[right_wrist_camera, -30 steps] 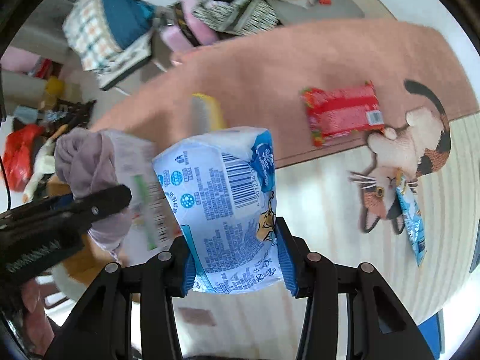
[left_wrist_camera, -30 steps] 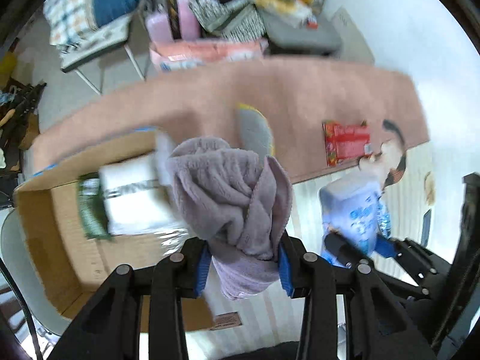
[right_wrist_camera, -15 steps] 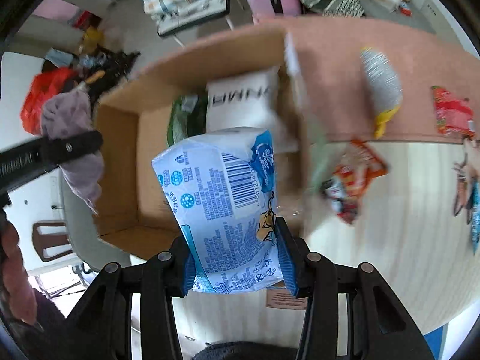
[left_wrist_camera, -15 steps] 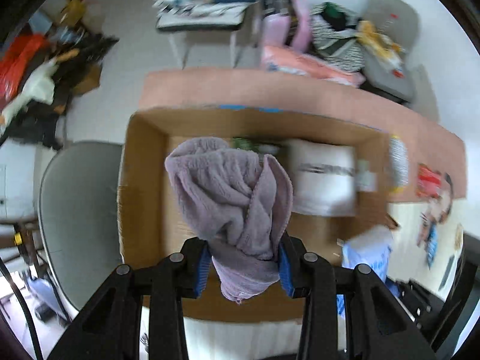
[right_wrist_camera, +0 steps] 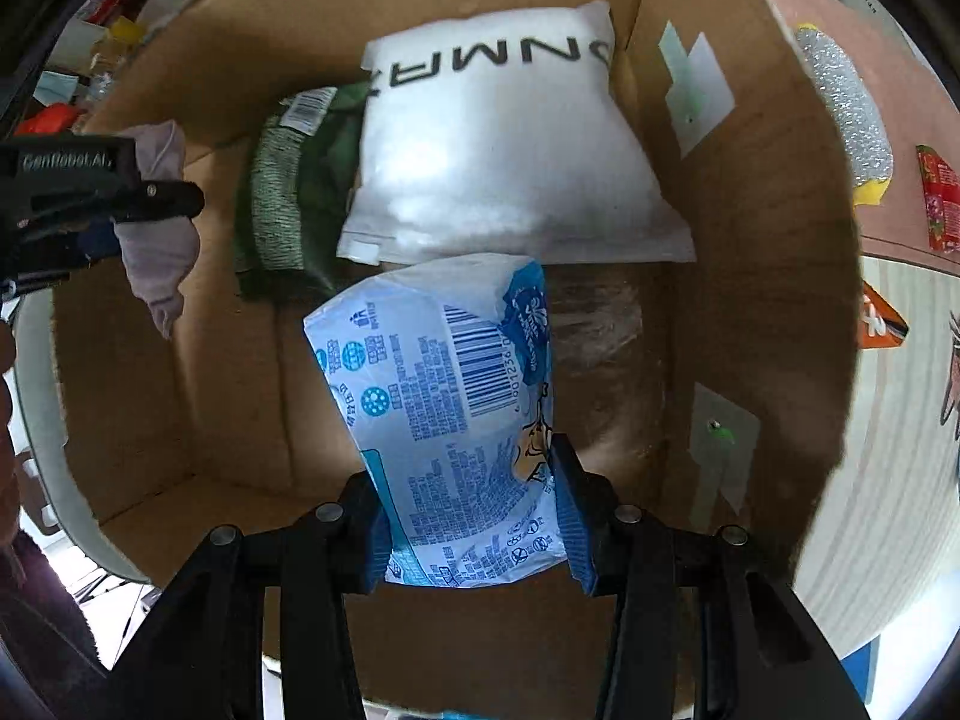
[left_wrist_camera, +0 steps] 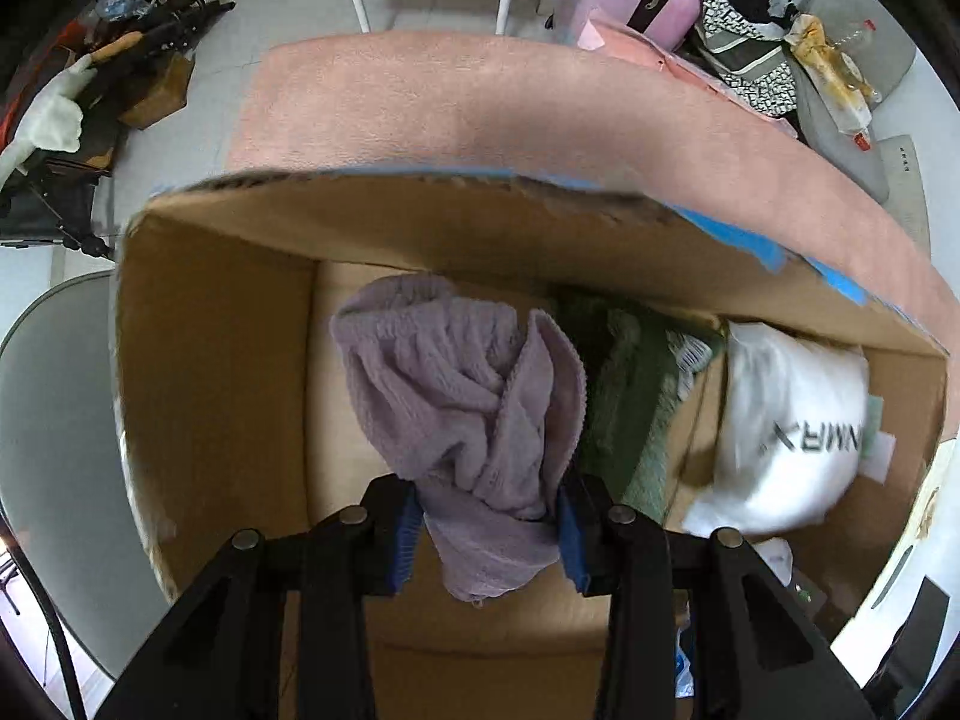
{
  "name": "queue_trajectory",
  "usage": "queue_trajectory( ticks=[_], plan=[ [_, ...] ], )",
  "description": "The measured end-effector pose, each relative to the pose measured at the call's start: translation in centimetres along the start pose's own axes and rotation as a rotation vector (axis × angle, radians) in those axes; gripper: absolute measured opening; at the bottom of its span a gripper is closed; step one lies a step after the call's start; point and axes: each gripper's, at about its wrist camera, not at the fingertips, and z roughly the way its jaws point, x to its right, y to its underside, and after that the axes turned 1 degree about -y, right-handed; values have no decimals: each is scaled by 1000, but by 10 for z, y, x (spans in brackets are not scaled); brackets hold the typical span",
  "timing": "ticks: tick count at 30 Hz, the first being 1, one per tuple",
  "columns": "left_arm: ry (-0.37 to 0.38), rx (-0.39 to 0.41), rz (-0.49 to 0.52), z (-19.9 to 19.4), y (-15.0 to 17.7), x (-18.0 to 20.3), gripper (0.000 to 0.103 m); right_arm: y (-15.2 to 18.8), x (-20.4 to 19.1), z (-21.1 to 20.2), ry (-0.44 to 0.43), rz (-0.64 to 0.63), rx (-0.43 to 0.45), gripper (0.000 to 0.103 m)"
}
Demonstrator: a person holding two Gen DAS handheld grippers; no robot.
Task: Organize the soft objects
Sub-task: 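Carry the cloth and packet into the box and release both, then grasp the grey sponge glove with the left tool while the right tool grasps the red snack bag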
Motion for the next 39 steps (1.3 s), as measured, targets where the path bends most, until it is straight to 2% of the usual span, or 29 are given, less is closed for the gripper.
queue_trajectory(
  ticks=[2, 4, 5, 6, 7, 9, 10, 11, 13, 15, 20, 28, 34, 39],
  plan=[
    [-10, 8, 2, 2, -5, 0, 39, -1, -2, 6, 6, -2, -16, 53],
    [-9, 3, 4, 3, -5, -3, 44, 0, -5, 10, 28, -11, -22, 67],
    [5, 1, 2, 1, -4, -5, 45, 2, -6, 10, 29, -16, -22, 69],
    [14, 3, 3, -1, -3, -5, 51, 5, -9, 8, 18, -26, -22, 74],
    [11, 11, 5, -4, -2, -6, 68, 5, -12, 7, 14, -32, -23, 78],
    [0, 44, 8, -14, 2, -9, 91, 9, -16, 2, 10, -40, -17, 83],
    [-7, 63, 13, -22, 6, -10, 94, 11, -19, -1, 7, -46, -13, 88],
    [-11, 74, 19, -27, 10, -11, 94, 13, -22, -4, 3, -50, -8, 89],
    [-1, 92, 28, -38, 20, -12, 96, 18, -26, -12, 12, -47, 10, 103],
    [-12, 126, 38, -52, 35, -12, 100, 20, -31, -23, 30, -56, 40, 103],
    [-5, 174, 48, -75, 71, -15, 100, 18, -33, -49, 72, -85, 93, 103],
    [-2, 275, 32, -110, 133, -15, 100, 51, -23, -103, 70, -99, 202, 103],
    [25, 325, 18, -133, 176, -10, 102, 80, -14, -133, 33, -99, 250, 103],
    [34, 349, 53, -152, 188, 18, 102, 92, 11, -153, -50, -68, 254, 103]
  ],
)
